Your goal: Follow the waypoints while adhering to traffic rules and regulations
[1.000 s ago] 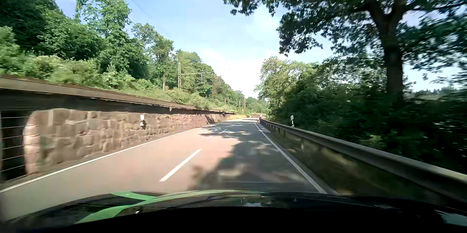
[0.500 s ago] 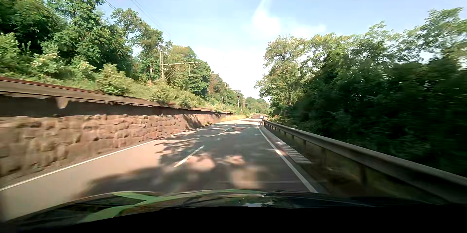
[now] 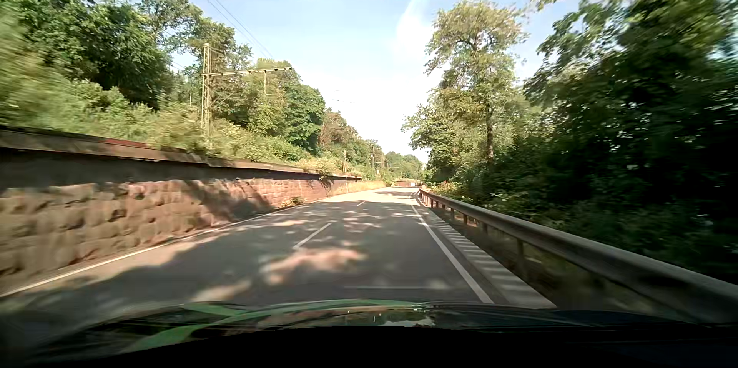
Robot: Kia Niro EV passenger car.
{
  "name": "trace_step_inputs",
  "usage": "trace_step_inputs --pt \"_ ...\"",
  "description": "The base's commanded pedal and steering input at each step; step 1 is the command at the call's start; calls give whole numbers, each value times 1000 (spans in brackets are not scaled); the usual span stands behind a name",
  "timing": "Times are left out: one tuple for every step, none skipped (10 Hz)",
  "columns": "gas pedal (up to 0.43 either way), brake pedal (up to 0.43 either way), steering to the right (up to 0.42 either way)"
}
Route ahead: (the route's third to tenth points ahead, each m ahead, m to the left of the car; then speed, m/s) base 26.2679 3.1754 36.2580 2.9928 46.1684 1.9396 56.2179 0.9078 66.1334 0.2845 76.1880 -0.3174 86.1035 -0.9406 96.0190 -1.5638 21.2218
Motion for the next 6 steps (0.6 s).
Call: trace_step_inputs --pt "150 0 9" --pt "150 0 12" --pt "150 0 14" --pt "150 0 14" --pt "150 0 14" --pt "150 0 14"
